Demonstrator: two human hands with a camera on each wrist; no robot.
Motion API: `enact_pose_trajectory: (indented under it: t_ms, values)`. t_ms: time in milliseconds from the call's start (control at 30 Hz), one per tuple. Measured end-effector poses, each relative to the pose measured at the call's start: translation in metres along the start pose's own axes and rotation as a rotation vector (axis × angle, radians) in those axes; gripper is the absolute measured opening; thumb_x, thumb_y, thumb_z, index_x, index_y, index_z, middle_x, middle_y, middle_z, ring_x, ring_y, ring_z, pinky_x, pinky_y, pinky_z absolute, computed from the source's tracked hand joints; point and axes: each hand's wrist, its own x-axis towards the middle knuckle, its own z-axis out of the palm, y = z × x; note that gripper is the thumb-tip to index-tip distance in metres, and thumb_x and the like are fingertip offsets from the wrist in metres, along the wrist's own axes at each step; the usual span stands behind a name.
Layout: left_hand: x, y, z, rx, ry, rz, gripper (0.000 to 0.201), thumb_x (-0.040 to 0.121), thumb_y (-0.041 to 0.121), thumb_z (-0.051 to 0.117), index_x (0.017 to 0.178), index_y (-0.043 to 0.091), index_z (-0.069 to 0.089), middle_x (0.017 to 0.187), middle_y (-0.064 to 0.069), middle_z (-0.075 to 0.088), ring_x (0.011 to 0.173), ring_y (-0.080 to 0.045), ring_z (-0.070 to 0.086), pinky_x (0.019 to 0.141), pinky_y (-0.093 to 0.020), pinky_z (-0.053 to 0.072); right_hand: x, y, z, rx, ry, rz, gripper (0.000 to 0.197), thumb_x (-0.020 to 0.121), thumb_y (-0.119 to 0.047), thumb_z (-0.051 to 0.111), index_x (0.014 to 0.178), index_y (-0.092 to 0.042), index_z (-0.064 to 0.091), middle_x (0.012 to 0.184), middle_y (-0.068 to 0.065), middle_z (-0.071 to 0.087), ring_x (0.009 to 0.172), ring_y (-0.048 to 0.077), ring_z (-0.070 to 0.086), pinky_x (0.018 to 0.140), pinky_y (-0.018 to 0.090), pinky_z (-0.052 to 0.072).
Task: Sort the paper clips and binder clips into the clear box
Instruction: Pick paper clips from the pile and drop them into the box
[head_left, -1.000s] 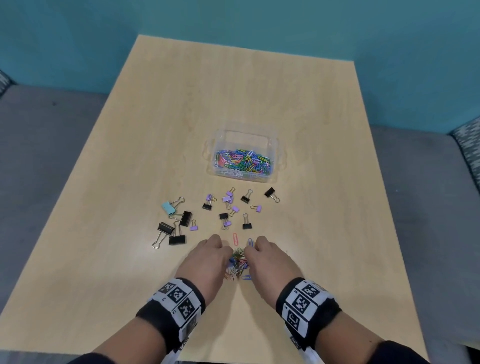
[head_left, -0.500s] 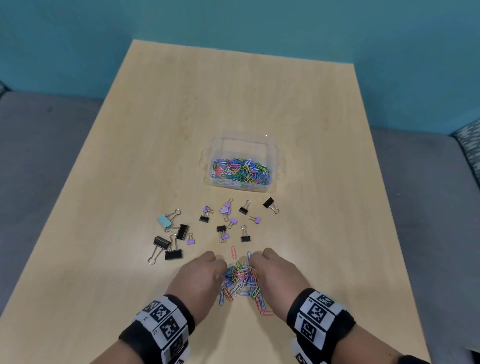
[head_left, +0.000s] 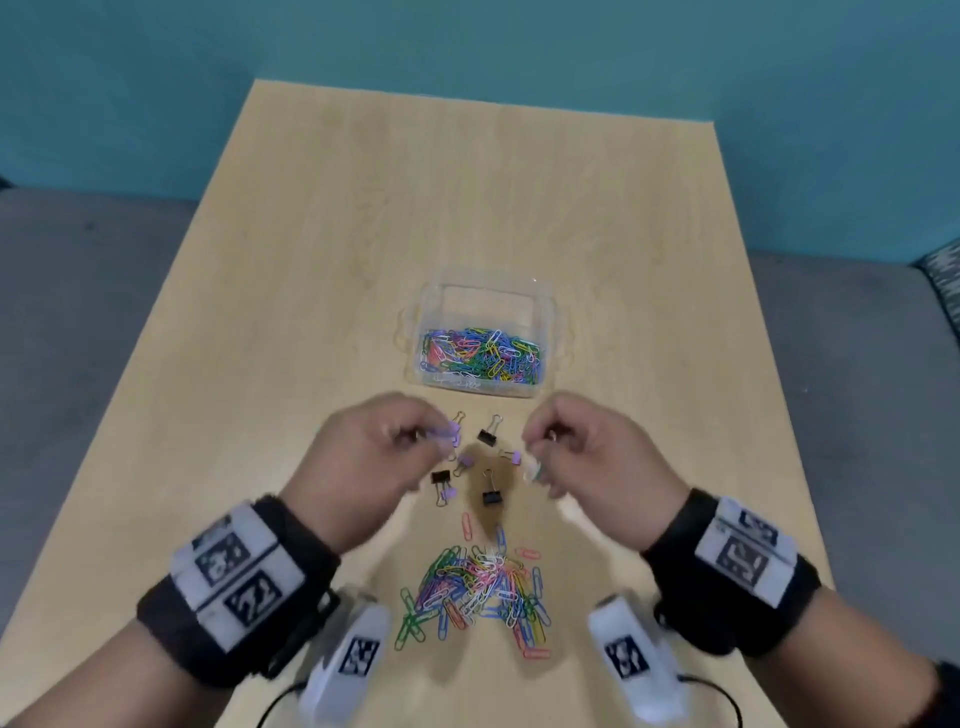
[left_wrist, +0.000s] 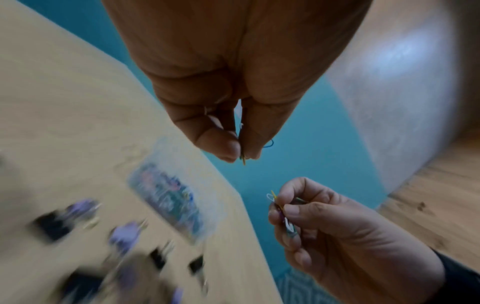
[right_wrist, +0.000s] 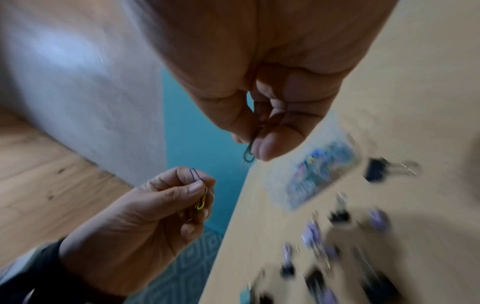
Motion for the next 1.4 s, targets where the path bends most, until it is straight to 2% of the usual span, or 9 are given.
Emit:
enact_pose_trajectory:
  t_ms: [267, 400, 533, 767, 867, 1000, 1133, 1233, 1400]
  values:
    - [0.103, 0.021, -0.004, 0.197, 0.110, 0.097, 0.006, 0.081, 0.015, 0.066, 0.081, 0.019, 0.070, 0.066, 0.008, 0.061, 0.062, -0.021, 0.062, 0.066, -0.040, 0.056, 0.090, -0.031, -0.022, -0.208, 0.177, -0.044, 0.020, 0.081, -0.006, 0.050, 0.078, -0.025, 0.056, 0.069, -0.003, 0.060, 0.062, 0.031, 0.066, 0.059, 0.050, 0.056]
    - [0.112, 0.005, 0.004, 0.386, -0.002, 0.025, 0.016, 0.085, 0.024, 0.065, 0.100, 0.020, 0.069, 0.087, 0.001, 0.069, 0.074, -0.019, 0.063, 0.075, -0.031, 0.051, 0.099, -0.021, -0.027, -0.516, 0.065, 0.050, 0.014, 0.088, -0.017, 0.052, 0.099, -0.024, 0.055, 0.095, 0.001, 0.063, 0.080, 0.026, 0.063, 0.073, 0.037, 0.053]
    - [0.072, -0.020, -0.004, 0.443, 0.067, 0.050, 0.018, 0.086, 0.025, 0.064, 0.103, 0.022, 0.069, 0.091, 0.004, 0.066, 0.081, -0.017, 0.061, 0.075, -0.026, 0.044, 0.060, 0.001, -0.032, -0.647, 0.135, 0.001, 0.008, 0.090, -0.018, 0.050, 0.092, -0.018, 0.058, 0.094, 0.003, 0.064, 0.084, 0.025, 0.058, 0.076, 0.036, 0.047]
    - [-0.052, -0.078, 0.045, 0.613, -0.271, 0.189, 0.034, 0.084, 0.034, 0.044, 0.108, 0.023, 0.065, 0.108, 0.004, 0.063, 0.095, -0.018, 0.059, 0.084, -0.033, 0.051, -0.043, 0.065, 0.032, -0.954, -0.304, -0.091, 0.029, 0.085, -0.012, 0.042, 0.111, -0.015, 0.054, 0.114, 0.004, 0.057, 0.107, 0.028, 0.052, 0.090, 0.036, 0.042]
    - [-0.066, -0.091, 0.069, 0.774, -0.297, 0.348, 0.036, 0.083, 0.027, 0.044, 0.113, 0.019, 0.064, 0.122, 0.000, 0.062, 0.105, -0.022, 0.057, 0.089, -0.029, 0.050, -0.061, 0.085, 0.052, -1.038, -0.398, -0.188, 0.064, 0.073, -0.016, 0.055, 0.134, -0.011, 0.039, 0.140, 0.005, 0.045, 0.129, 0.035, 0.041, 0.103, 0.041, 0.041]
    - [-0.071, -0.097, 0.073, 0.814, -0.313, 0.447, 0.032, 0.081, 0.022, 0.050, 0.110, 0.020, 0.063, 0.116, 0.003, 0.063, 0.103, -0.023, 0.056, 0.081, -0.036, 0.052, -0.075, 0.087, 0.054, -1.093, -0.363, -0.248, 0.060, 0.071, -0.024, 0.061, 0.128, -0.014, 0.048, 0.133, 0.001, 0.053, 0.120, 0.031, 0.052, 0.087, 0.037, 0.053]
    - [-0.093, -0.097, 0.054, 0.749, -0.204, 0.292, 0.038, 0.077, 0.034, 0.055, 0.112, 0.022, 0.060, 0.107, 0.004, 0.059, 0.090, -0.020, 0.052, 0.079, -0.030, 0.046, -0.094, 0.087, 0.045, -1.008, -0.265, -0.132, 0.052, 0.082, -0.027, 0.036, 0.134, -0.022, 0.039, 0.128, -0.001, 0.049, 0.106, 0.029, 0.050, 0.083, 0.040, 0.050]
    - [-0.111, -0.102, 0.049, 0.670, -0.191, 0.028, 0.075, 0.066, 0.048, 0.071, 0.131, 0.029, 0.039, 0.113, 0.007, 0.043, 0.096, -0.018, 0.041, 0.077, -0.031, 0.049, -0.110, 0.091, 0.049, -0.937, -0.213, 0.072, 0.072, 0.082, -0.047, 0.052, 0.144, -0.034, 0.017, 0.125, -0.004, 0.037, 0.107, 0.023, 0.044, 0.087, 0.034, 0.046]
    - [-0.103, -0.099, 0.077, 0.744, -0.194, 0.037, 0.079, 0.067, 0.040, 0.073, 0.136, 0.028, 0.036, 0.115, 0.005, 0.041, 0.096, -0.018, 0.039, 0.080, -0.031, 0.048, -0.098, 0.088, 0.081, -0.866, -0.196, 0.061, 0.077, 0.083, -0.044, 0.061, 0.144, -0.033, 0.016, 0.132, 0.000, 0.028, 0.115, 0.024, 0.039, 0.095, 0.034, 0.042]
